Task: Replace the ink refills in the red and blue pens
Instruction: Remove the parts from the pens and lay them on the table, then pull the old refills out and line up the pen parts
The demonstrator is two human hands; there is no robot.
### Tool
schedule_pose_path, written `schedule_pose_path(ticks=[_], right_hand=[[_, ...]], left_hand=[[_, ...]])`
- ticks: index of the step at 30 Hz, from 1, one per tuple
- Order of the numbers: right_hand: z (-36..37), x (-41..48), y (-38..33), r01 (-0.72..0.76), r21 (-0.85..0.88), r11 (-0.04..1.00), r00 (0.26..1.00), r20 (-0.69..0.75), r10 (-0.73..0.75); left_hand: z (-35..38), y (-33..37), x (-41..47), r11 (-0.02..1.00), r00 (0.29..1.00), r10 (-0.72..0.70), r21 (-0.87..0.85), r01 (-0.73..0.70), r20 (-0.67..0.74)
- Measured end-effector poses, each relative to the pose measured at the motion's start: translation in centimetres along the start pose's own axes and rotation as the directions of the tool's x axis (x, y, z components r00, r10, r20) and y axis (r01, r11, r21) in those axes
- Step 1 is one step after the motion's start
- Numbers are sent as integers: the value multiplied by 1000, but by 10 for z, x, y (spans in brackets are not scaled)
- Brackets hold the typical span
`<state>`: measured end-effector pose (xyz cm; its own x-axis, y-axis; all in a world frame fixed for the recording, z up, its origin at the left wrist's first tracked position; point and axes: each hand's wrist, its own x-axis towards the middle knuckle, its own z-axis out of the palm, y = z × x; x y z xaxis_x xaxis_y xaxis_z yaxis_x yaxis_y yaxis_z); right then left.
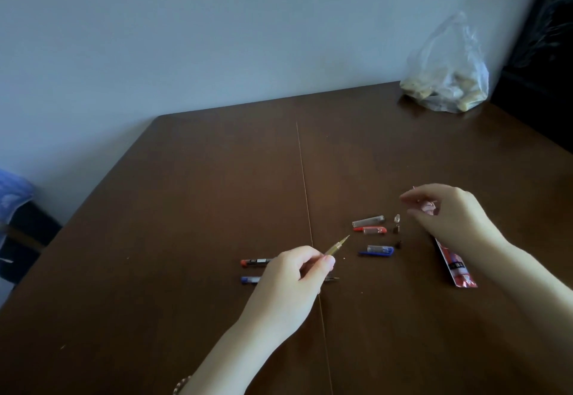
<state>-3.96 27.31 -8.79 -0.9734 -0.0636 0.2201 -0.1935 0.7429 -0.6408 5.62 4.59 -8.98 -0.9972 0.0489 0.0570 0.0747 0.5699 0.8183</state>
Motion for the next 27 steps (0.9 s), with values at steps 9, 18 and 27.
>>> schedule_pose_path(ticks=[9, 18, 27], right_hand=[[-2, -41, -62, -111, 505, 856, 922, 373, -101], [-22, -2, -16, -6, 166, 986, 1000, -29, 10], [49, 71, -5, -12, -153, 988, 986, 161, 37]], left_hand=[[4, 12, 1, 956, 968, 249, 163, -246, -1], [-40, -32, 10, 810, 940, 280, 574, -121, -197], [-36, -33, 24, 840, 953, 249, 528, -124, -172]])
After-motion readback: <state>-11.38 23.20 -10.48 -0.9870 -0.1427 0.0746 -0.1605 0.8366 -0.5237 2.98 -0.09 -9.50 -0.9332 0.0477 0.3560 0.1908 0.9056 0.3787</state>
